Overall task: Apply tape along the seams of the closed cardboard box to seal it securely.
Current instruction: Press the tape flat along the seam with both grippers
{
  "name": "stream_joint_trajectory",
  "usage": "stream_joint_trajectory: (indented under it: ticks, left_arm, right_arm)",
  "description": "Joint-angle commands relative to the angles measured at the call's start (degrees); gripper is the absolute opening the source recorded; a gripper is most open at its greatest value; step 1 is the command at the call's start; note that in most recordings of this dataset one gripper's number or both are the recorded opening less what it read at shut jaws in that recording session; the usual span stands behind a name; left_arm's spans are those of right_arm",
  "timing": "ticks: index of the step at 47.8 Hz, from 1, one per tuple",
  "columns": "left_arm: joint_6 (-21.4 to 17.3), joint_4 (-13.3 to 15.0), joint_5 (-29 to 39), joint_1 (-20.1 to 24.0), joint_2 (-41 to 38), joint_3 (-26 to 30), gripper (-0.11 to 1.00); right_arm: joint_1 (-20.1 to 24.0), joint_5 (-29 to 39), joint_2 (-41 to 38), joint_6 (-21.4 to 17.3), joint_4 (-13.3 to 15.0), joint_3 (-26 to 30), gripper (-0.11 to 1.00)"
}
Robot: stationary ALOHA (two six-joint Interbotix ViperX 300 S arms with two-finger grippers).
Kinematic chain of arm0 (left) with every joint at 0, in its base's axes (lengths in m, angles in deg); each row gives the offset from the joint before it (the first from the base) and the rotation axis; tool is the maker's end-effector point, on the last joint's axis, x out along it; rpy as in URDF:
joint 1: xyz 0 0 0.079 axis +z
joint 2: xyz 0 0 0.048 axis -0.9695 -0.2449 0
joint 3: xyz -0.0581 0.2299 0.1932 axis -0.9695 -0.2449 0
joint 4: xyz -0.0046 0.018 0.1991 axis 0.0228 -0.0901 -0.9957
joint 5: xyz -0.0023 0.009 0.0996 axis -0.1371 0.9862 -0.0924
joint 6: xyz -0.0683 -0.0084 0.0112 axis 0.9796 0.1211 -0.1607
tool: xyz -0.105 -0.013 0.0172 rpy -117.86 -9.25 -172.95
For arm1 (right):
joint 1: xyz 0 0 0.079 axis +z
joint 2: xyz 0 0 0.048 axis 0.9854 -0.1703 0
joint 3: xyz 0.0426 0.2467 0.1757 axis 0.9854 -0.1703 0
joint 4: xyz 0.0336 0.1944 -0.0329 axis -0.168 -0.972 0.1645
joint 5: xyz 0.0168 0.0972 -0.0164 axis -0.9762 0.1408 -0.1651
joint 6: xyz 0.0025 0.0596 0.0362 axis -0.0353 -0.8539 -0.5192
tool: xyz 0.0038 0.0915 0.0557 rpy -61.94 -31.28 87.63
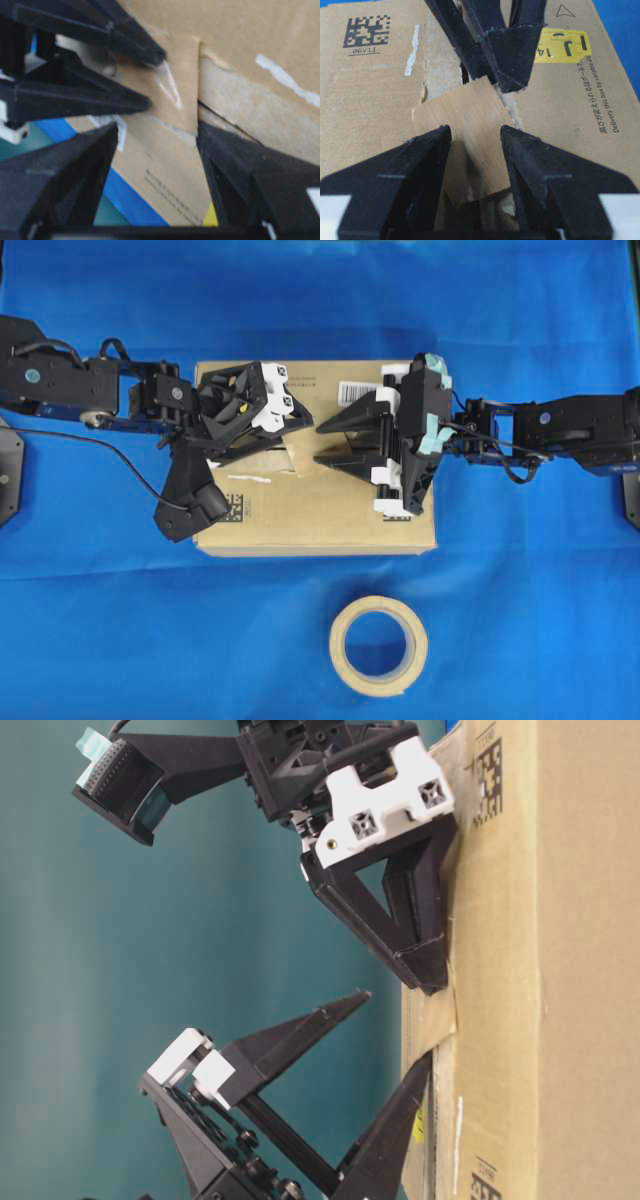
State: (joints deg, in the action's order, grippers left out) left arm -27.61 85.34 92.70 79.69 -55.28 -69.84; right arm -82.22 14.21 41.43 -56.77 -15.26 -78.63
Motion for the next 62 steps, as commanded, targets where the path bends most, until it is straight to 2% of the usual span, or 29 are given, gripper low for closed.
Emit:
stream_joint_trajectory:
  ticks: [1, 9, 17, 27, 33, 37, 43, 49, 54, 62]
  left_arm:
    - [-0.3, -0.2, 2.7, 0.3, 0.2, 1.8, 0.62]
    - [-0.4, -0.3, 9.0, 0.3, -0.4, 3.9, 0.62]
    - [-0.2, -0.3, 8.6, 0.3, 0.2, 3.9, 0.62]
    - [0.5, 0.3, 1.8, 0.1, 3.0, 2.5, 0.61]
    - [3.9, 0.5, -4.9, -0.7, 5.1, -0.5, 0.61]
    - [8.4, 0.6, -8.8, -2.0, 6.4, -2.2, 0.61]
    - [18.5, 0.6, -14.2, -3.7, 8.0, -4.2, 0.6]
    - [30.8, 0.6, -17.2, -4.3, 8.6, -5.1, 0.6]
    - [42.5, 0.6, -18.5, -4.4, 8.3, -5.2, 0.6]
    - [57.9, 0.6, -21.0, -4.4, 7.6, -5.3, 0.58]
  right_arm:
    - [0.1, -0.3, 0.6, 0.0, -0.3, 0.8, 0.48]
    - [0.1, -0.3, 0.6, 0.0, -0.3, 0.7, 0.48]
    - [0.2, -0.3, 0.6, 0.1, -0.3, 0.8, 0.48]
    - [0.2, -0.3, 1.8, 0.0, -0.3, 0.4, 0.48]
    - [0.3, -0.3, 2.7, 0.0, -0.3, -0.4, 0.48]
    - [0.3, -0.3, 3.2, 0.0, -0.3, -1.1, 0.48]
    - [0.3, -0.5, 3.5, 0.0, -0.3, -1.5, 0.48]
    - [0.3, -0.5, 3.8, 0.2, -0.3, -1.4, 0.48]
    - [0.3, -0.6, 4.9, 0.4, -0.2, -1.3, 0.48]
    - [0.3, -0.4, 8.3, 0.9, -0.2, -1.7, 0.46]
